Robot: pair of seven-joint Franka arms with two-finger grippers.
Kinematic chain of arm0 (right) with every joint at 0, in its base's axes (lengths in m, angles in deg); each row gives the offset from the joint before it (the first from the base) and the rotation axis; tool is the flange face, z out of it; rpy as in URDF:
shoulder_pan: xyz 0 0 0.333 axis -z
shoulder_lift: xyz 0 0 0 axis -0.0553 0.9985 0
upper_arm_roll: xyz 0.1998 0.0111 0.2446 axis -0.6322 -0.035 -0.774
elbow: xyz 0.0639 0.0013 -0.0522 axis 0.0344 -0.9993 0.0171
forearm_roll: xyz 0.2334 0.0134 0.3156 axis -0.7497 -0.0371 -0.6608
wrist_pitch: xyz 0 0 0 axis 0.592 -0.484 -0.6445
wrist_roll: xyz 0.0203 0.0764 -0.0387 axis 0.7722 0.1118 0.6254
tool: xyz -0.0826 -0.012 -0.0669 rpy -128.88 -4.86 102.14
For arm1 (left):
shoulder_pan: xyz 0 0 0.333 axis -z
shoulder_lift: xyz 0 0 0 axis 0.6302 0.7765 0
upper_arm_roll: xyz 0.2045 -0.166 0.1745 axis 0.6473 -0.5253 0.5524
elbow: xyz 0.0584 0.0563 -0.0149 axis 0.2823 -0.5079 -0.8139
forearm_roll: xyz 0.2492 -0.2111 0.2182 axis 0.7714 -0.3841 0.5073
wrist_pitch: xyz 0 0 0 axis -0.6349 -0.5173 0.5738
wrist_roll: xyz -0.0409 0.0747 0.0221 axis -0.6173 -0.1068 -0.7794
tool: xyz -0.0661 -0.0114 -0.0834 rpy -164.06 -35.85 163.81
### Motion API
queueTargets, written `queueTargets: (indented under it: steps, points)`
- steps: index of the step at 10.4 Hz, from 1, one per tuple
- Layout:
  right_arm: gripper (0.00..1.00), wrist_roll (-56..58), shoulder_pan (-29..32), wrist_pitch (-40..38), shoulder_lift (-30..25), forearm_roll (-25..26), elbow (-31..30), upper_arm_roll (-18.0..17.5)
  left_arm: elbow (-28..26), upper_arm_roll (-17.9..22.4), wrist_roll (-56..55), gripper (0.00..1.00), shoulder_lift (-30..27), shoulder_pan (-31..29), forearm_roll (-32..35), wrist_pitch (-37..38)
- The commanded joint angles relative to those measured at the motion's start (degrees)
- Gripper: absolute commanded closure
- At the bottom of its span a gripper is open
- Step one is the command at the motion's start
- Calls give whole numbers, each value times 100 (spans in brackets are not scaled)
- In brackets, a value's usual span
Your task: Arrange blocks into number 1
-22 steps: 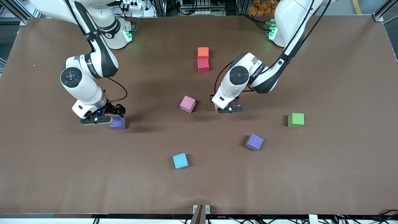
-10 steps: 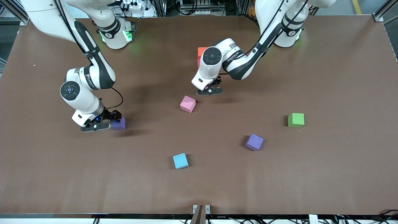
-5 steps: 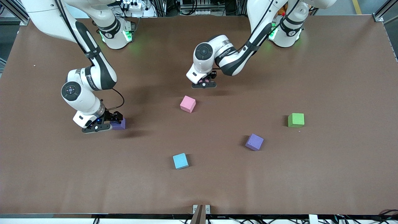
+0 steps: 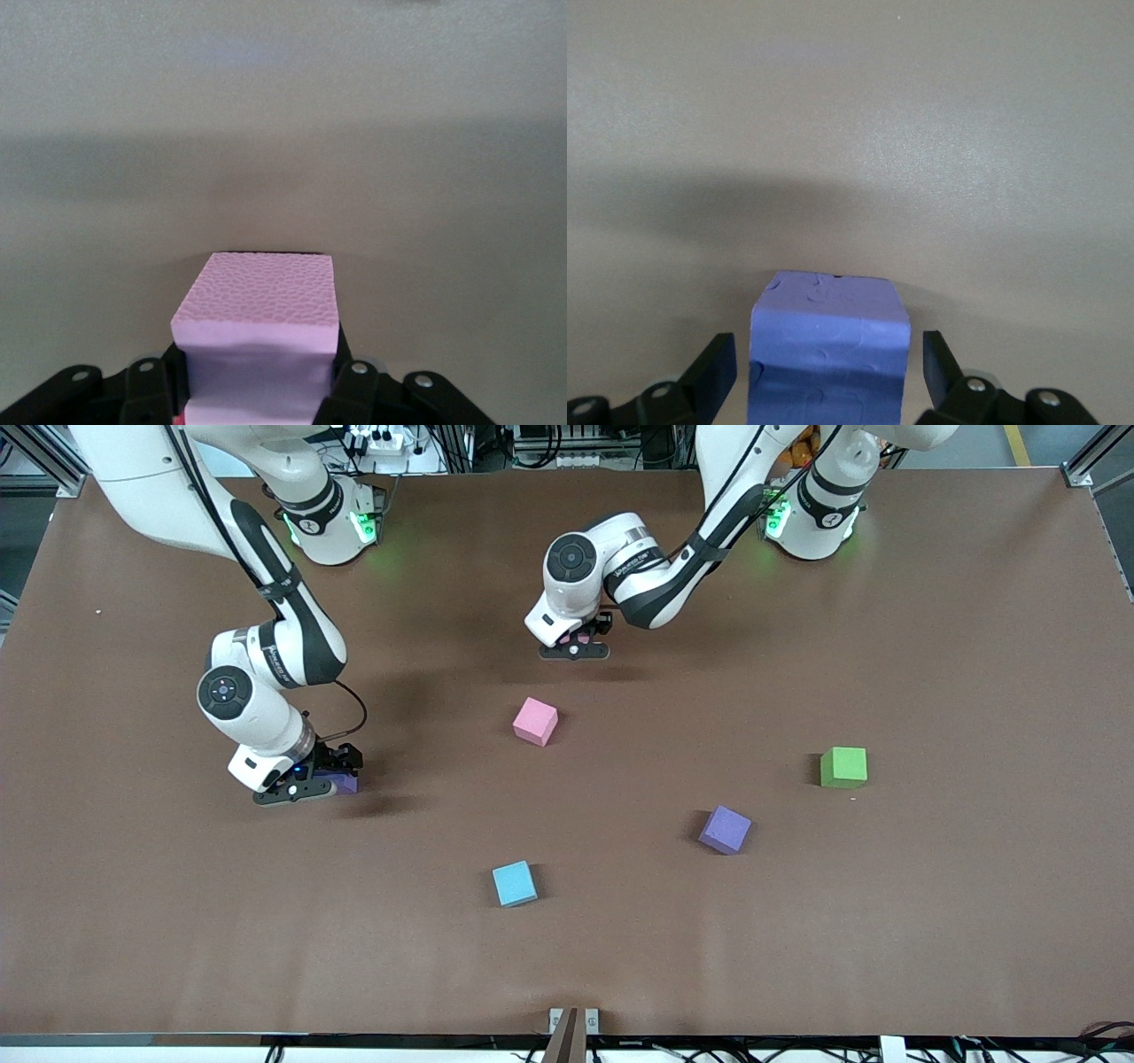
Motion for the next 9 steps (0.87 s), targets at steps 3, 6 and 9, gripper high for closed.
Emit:
queueTargets:
  steps: [3, 6, 9]
  points:
    - [47, -235, -59, 114, 47, -109, 29, 140, -107, -32, -81, 100, -23, -6, -23, 36]
    - [46, -787, -287, 9, -565, -469, -137, 149, -98, -32, -72, 45, 13, -6, -23, 36]
    - [46, -1517, -419, -122, -1050, -469, -269, 149, -28, -24, -72, 0, -65, -50, -23, 53]
